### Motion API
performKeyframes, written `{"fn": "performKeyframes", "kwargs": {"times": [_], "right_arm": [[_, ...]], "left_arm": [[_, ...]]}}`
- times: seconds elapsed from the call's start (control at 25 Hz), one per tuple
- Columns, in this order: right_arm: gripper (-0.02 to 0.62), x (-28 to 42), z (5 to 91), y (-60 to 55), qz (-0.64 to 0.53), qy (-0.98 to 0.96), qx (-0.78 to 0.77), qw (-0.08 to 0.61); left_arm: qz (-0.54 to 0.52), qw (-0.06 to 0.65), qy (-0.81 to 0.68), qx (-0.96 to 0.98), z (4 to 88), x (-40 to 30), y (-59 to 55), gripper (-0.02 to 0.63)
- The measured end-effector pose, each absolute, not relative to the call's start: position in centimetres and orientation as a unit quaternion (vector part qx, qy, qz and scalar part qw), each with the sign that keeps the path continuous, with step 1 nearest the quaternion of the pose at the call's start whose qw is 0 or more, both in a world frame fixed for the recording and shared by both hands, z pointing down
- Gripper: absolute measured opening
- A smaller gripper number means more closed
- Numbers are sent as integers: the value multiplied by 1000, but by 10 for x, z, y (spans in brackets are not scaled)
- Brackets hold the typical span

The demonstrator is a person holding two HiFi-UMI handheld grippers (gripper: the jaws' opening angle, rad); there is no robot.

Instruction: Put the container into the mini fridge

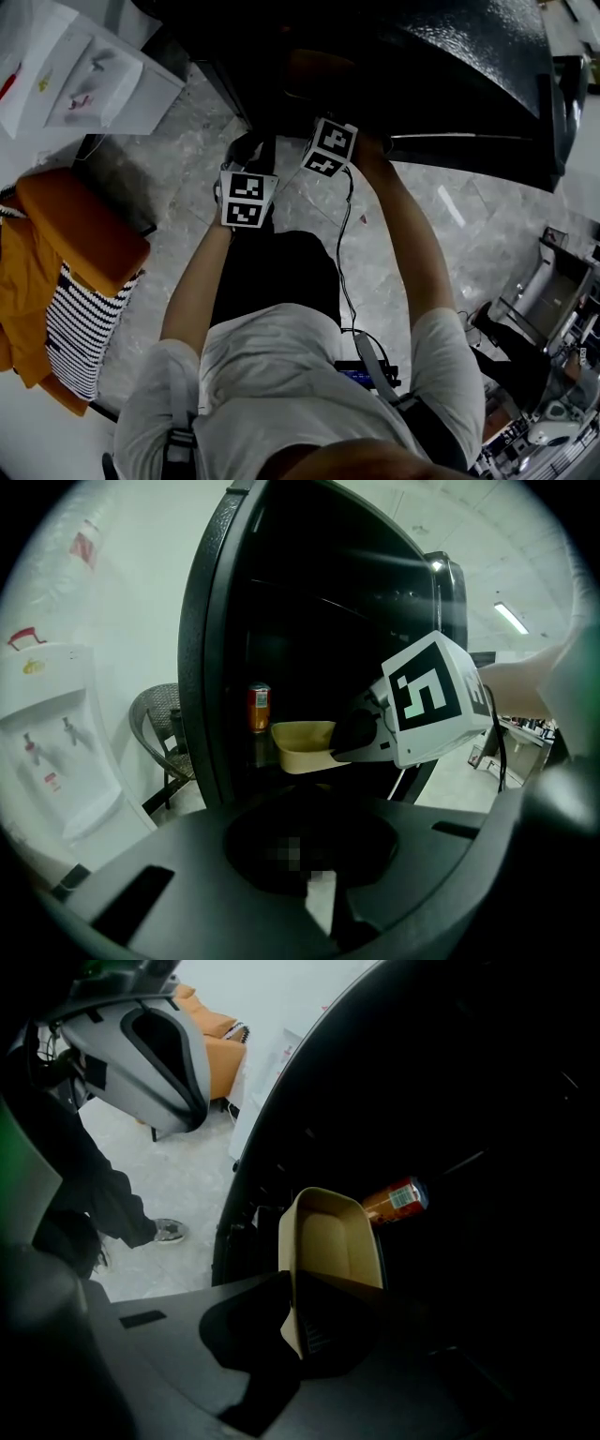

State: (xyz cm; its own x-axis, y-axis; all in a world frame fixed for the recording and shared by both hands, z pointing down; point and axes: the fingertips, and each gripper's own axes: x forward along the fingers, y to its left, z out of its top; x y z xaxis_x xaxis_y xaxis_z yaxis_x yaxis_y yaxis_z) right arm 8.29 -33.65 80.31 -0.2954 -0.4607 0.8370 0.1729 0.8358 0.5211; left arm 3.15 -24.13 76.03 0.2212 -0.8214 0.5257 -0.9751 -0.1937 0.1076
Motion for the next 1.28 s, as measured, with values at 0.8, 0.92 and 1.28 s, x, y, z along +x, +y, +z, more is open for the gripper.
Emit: {"fn": "performKeyframes", "kwargs": {"times": [0.8, 0.92, 1.28], "right_arm": [[109, 82, 800, -367, -274, -747, 128, 591], [150, 78, 794, -365, -276, -756, 135, 578], [149, 72, 734, -344, -242, -802, 179, 516]], "left_arm": [[196, 241, -593, 743, 739, 25, -208, 12], [198, 245, -594, 740, 732, 24, -200, 12], [188, 246, -613, 727, 691, 18, -182, 12]]}}
